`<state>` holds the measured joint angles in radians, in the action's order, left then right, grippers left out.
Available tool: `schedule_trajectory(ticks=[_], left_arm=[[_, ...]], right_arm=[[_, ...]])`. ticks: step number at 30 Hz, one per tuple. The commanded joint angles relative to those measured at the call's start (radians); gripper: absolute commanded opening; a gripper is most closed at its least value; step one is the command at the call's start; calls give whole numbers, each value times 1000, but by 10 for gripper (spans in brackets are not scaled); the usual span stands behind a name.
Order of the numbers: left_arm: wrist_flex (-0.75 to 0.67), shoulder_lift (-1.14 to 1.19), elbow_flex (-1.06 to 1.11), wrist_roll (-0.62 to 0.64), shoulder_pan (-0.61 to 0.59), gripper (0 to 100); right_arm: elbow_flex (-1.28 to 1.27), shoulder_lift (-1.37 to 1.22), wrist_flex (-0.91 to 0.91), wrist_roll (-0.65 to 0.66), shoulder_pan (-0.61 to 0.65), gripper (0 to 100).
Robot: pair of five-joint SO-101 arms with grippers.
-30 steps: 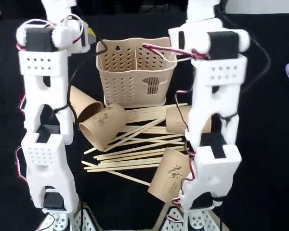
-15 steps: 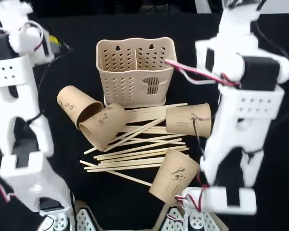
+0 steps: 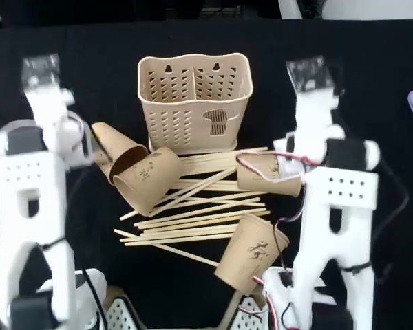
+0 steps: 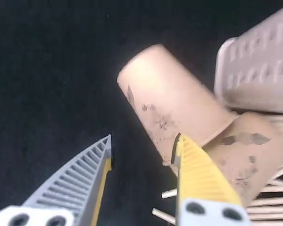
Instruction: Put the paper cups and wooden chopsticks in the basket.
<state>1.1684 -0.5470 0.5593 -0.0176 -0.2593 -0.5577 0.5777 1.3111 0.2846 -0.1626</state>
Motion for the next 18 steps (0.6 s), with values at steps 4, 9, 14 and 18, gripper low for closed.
schedule_trajectory(ticks=[4,9,14,18], left_arm=[[-180,-198,285,3,31,224],[-184,-259,392,3,47,224],[-184,-279,418,3,44,224],[-186,-279,414,3,44,223]], right_arm=[[-239,163,-172,8,-54,221],[-318,208,-224,-109,-46,205],[-363,208,-278,-140,-49,205],[-367,208,-261,-141,-52,202]])
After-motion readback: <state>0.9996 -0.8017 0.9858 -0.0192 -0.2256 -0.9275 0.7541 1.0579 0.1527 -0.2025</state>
